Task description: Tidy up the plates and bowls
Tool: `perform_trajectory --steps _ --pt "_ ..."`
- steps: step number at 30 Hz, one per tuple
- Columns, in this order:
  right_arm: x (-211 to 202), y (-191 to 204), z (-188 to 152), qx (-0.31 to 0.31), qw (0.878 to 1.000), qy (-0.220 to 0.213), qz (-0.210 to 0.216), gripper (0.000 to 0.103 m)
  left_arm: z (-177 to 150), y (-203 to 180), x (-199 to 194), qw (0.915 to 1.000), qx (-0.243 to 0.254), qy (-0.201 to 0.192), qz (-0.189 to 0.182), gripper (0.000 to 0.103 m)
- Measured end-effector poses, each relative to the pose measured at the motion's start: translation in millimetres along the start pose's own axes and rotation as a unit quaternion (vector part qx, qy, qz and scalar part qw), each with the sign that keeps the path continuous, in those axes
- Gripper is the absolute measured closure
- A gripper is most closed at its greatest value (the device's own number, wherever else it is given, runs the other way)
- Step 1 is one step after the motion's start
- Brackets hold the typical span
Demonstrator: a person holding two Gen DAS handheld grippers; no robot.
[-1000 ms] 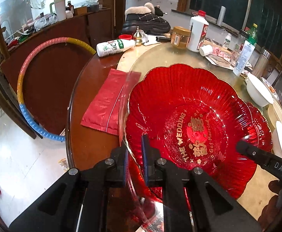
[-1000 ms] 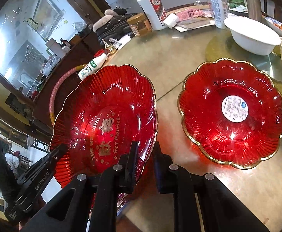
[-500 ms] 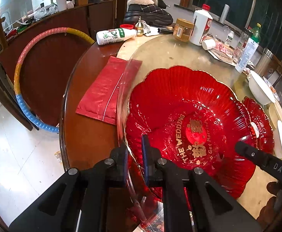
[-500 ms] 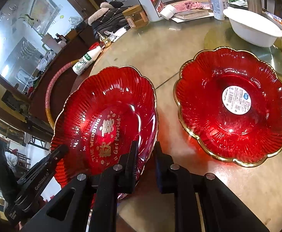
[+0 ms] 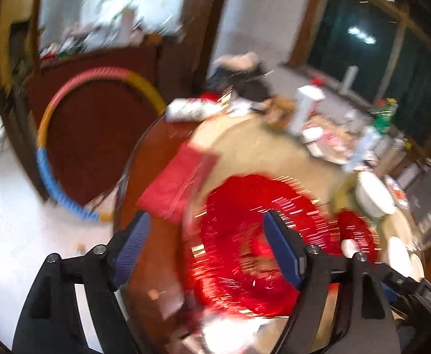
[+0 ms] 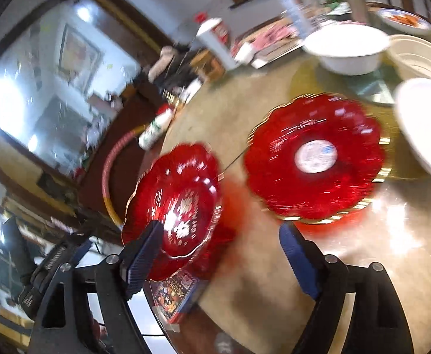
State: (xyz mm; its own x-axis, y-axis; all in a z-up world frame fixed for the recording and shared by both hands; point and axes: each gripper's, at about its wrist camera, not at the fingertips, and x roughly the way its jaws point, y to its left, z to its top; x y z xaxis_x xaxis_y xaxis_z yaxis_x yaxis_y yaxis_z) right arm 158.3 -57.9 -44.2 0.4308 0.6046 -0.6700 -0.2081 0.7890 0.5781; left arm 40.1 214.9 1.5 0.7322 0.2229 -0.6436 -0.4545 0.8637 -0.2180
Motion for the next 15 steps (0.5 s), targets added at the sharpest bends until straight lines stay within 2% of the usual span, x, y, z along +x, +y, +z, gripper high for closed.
perform_trajectory --steps 3,6,7,8,10,12,14,15 --pt "-19.0 -32.4 4.8 0.045 0.999 -0.029 -0.007 0.019 -1.4 -50.4 -11.3 0.9966 0.058 -0.008 -0.058 0.02" --pt "-23.9 -63.9 9.6 0.088 0.995 -0.034 -0.018 0.018 -7.6 -97.3 -0.4 0.9885 0.106 0.028 -0.104 0.02" --pt "-23.2 -71.0 11.9 0.097 0.995 -0.033 -0.02 0.018 -8.5 -118.6 9.0 0.9831 0.126 0.047 -0.124 0.02" --pt "-21.2 -78.4 12.8 0.106 0.994 -0.03 -0.022 0.018 -7.4 -132.4 17.4 0.9794 0.141 0.061 -0.131 0.02" --pt "-14.9 -91.7 15.7 0.123 0.992 -0.018 -0.019 0.018 -1.2 -160.2 40.4 0.9734 0.169 0.098 -0.119 0.02" --pt "-11.3 -98.3 16.5 0.13 0.991 -0.014 -0.019 0.018 5.2 -172.3 59.5 0.9715 0.163 0.125 -0.118 0.02" --pt "-4.9 -101.5 23.2 0.133 0.991 -0.012 -0.021 0.018 10.1 -182.6 82.9 0.9698 0.137 0.159 -0.124 0.02" --pt "-1.7 -102.4 26.6 0.134 0.991 -0.009 -0.022 0.018 10.4 -189.6 95.7 0.9661 0.129 0.185 -0.125 0.02"
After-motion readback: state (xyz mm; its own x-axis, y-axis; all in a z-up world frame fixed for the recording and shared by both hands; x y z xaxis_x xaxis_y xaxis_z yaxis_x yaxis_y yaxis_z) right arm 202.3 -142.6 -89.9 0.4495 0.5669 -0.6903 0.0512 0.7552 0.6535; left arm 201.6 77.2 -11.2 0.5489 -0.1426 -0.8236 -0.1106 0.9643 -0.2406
